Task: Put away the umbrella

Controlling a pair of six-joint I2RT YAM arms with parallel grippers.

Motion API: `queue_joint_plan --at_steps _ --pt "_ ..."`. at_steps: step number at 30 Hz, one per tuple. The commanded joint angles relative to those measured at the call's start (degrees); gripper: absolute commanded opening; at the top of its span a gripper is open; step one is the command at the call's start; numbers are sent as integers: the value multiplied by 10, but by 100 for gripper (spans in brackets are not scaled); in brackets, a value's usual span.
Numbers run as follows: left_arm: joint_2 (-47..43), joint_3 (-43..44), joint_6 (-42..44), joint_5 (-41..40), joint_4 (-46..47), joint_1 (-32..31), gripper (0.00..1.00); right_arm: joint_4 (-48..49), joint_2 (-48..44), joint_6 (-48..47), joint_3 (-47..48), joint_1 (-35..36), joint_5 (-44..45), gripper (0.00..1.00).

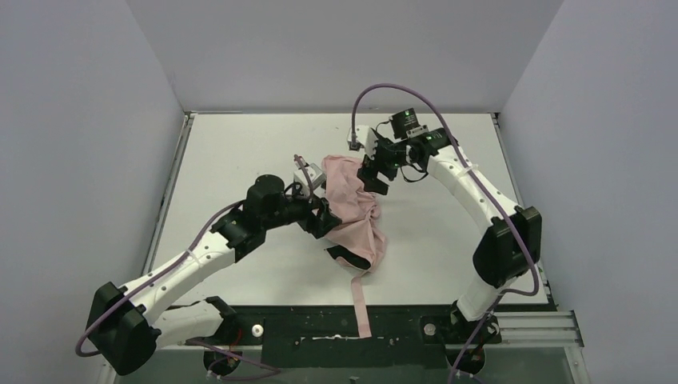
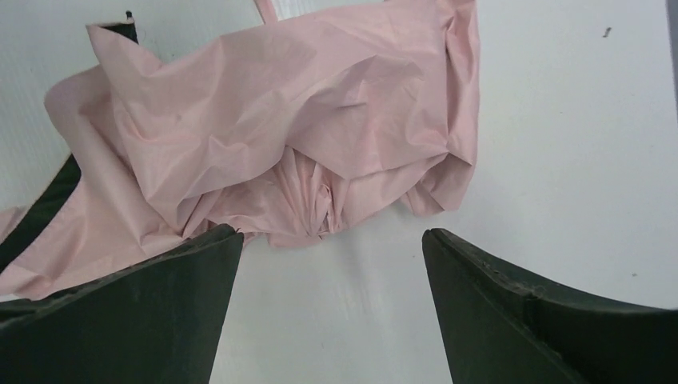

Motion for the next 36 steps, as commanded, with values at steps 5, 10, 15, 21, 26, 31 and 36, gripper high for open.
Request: queue_joint_plan --at_steps 5,10,15,21,26,31,36 --pt "-33 -36 -63 -28 24 -64 48 22 106 47 150 -1 63 76" --pt "-10 -46 -82 -62 48 -117 21 71 211 167 267 0 183 47" --pt "38 -27 -111 -98 44 -163 0 136 310 244 351 9 293 30" --pt "74 -23 -140 -147 -6 -232 0 161 422 349 439 7 364 18" --pt "117 -47 -169 -171 23 -262 0 145 469 352 471 16 343 10" --pt "168 -25 -173 -203 7 -261 0 108 487 343 472 20 313 11" --pt "195 -18 -168 -231 -5 -260 0 64 495 325 469 23 279 11"
